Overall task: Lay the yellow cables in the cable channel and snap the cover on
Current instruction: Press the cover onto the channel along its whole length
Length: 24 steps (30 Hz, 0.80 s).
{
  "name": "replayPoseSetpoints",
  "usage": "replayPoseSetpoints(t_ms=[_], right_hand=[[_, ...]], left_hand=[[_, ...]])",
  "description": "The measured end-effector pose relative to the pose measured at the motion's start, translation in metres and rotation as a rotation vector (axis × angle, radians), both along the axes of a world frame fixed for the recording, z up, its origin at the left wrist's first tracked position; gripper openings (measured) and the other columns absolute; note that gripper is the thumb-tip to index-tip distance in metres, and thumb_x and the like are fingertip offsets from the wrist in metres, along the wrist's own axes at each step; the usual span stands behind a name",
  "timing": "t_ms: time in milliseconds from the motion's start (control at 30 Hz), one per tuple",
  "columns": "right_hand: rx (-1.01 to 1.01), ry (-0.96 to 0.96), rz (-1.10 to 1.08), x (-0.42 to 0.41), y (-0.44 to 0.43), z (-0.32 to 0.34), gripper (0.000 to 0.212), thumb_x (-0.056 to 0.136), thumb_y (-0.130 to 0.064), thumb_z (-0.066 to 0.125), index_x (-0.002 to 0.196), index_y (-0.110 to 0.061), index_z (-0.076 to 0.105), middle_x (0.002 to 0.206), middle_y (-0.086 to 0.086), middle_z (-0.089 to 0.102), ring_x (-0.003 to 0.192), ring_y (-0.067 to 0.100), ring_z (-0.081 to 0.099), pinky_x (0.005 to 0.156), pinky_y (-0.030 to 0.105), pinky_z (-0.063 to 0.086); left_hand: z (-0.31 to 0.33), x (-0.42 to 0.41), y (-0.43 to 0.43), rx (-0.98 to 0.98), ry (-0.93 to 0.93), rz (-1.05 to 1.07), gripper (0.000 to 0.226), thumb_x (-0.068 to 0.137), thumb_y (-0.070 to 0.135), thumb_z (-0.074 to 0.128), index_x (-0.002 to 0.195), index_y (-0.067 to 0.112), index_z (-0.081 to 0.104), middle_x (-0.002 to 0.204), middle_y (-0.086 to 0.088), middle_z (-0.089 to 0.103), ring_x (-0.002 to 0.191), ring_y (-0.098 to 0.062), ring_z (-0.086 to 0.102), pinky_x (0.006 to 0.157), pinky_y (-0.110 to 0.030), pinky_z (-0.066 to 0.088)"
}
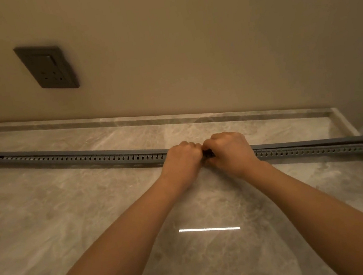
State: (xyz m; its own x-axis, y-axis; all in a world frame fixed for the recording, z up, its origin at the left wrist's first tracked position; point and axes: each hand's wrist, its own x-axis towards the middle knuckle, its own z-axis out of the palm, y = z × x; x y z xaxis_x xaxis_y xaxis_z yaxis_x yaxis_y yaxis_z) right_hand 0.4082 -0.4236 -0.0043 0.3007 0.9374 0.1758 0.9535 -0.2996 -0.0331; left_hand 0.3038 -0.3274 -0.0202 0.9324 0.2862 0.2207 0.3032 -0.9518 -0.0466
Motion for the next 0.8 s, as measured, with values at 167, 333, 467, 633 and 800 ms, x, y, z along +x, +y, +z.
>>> replayPoseSetpoints(t_ms=[167, 333, 467, 633, 800], right_hand=[[0.101, 0.033, -0.037, -0.003, -0.005, -0.004, 0.02, 0.081, -0.031, 0.063, 0.089, -0.015, 0.07, 0.079, 0.005, 0.067, 0.075, 0.024, 0.061, 0.06, 0.031, 0.042], [0.168, 0.135, -0.094, -0.006, -0.011, -0.01, 0.028, 0.078, -0.032, 0.069, 0.102, -0.019, 0.069, 0.092, 0.002, 0.066, 0.09, 0.02, 0.058, 0.068, 0.032, 0.045], [0.165, 0.134, -0.086, -0.004, -0.024, -0.011, 0.033, 0.076, -0.02, 0.072, 0.108, -0.012, 0.068, 0.099, 0.006, 0.067, 0.095, 0.024, 0.058, 0.073, 0.035, 0.047], [0.106, 0.02, -0.126, 0.017, -0.05, -0.005, 0.035, 0.075, -0.024, 0.074, 0.108, -0.014, 0.068, 0.096, 0.005, 0.068, 0.093, 0.025, 0.06, 0.067, 0.032, 0.046], [-0.028, -0.04, -0.103, 0.028, -0.048, 0.001, 0.033, 0.085, -0.035, 0.062, 0.116, -0.022, 0.063, 0.102, -0.001, 0.066, 0.096, 0.021, 0.059, 0.07, 0.031, 0.045]], left_hand=[[-0.005, 0.003, 0.001, 0.094, 0.066, -0.08, 0.021, 0.097, 0.008, 0.037, 0.115, 0.008, 0.048, 0.11, -0.007, 0.06, 0.098, -0.022, 0.058, 0.078, -0.03, 0.043], [-0.004, 0.004, 0.002, 0.128, 0.085, -0.09, 0.023, 0.095, 0.007, 0.04, 0.116, 0.007, 0.049, 0.11, -0.008, 0.061, 0.098, -0.022, 0.059, 0.079, -0.031, 0.046], [-0.005, 0.003, 0.004, 0.122, 0.105, -0.077, 0.02, 0.094, 0.009, 0.044, 0.113, 0.008, 0.05, 0.106, -0.007, 0.062, 0.094, -0.022, 0.06, 0.078, -0.032, 0.047], [-0.01, 0.006, 0.006, 0.108, 0.106, -0.067, 0.017, 0.095, 0.017, 0.049, 0.11, 0.01, 0.05, 0.104, -0.006, 0.063, 0.092, -0.021, 0.06, 0.078, -0.031, 0.047], [-0.01, 0.01, 0.004, 0.074, 0.088, -0.036, 0.016, 0.095, 0.018, 0.048, 0.108, 0.01, 0.051, 0.103, -0.006, 0.063, 0.091, -0.022, 0.059, 0.078, -0.031, 0.046]])
